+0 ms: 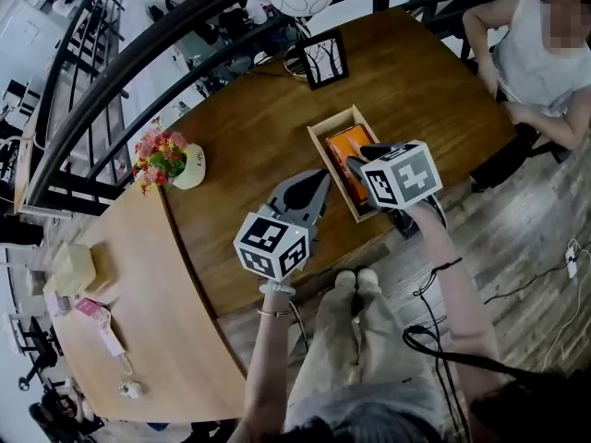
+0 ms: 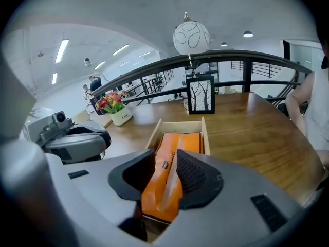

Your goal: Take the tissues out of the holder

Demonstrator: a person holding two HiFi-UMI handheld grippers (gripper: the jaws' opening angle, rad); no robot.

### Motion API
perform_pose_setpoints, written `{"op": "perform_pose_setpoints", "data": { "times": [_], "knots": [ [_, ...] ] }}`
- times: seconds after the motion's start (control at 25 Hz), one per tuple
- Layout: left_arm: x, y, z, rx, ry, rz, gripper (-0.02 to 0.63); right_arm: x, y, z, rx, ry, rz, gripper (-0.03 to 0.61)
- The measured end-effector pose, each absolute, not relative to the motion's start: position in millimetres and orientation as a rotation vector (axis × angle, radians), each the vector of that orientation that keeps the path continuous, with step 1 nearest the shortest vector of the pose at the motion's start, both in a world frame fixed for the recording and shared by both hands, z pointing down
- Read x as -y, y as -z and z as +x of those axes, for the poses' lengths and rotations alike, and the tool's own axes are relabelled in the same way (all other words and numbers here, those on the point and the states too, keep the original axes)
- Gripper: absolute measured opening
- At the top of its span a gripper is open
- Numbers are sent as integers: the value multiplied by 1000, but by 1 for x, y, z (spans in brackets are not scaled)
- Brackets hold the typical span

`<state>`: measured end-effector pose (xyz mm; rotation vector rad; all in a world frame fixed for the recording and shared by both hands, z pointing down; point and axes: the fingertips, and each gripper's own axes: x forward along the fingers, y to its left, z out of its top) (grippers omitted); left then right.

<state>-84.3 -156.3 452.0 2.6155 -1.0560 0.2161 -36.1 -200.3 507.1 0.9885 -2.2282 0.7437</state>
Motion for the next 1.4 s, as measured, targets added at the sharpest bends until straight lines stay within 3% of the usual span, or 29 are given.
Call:
{"op": "perform_pose_setpoints", "data": {
  "times": [0.8,0.88,0.92,1.4],
  "knots": [
    [160,-458,-81,1080,-190,2583,8,193,-532,-46,2007,-700,866,108],
    [160,-459,-82,1083,-191,2579,8,192,-534,-47,2025,-714,863,29],
    [160,-460,-83,1084,-193,2577,8,192,-534,-47,2033,-725,866,20],
    [168,-453,-86,1090,-175,2578,8,198,-510,-39,2147,-767,929,14]
  ]
}}
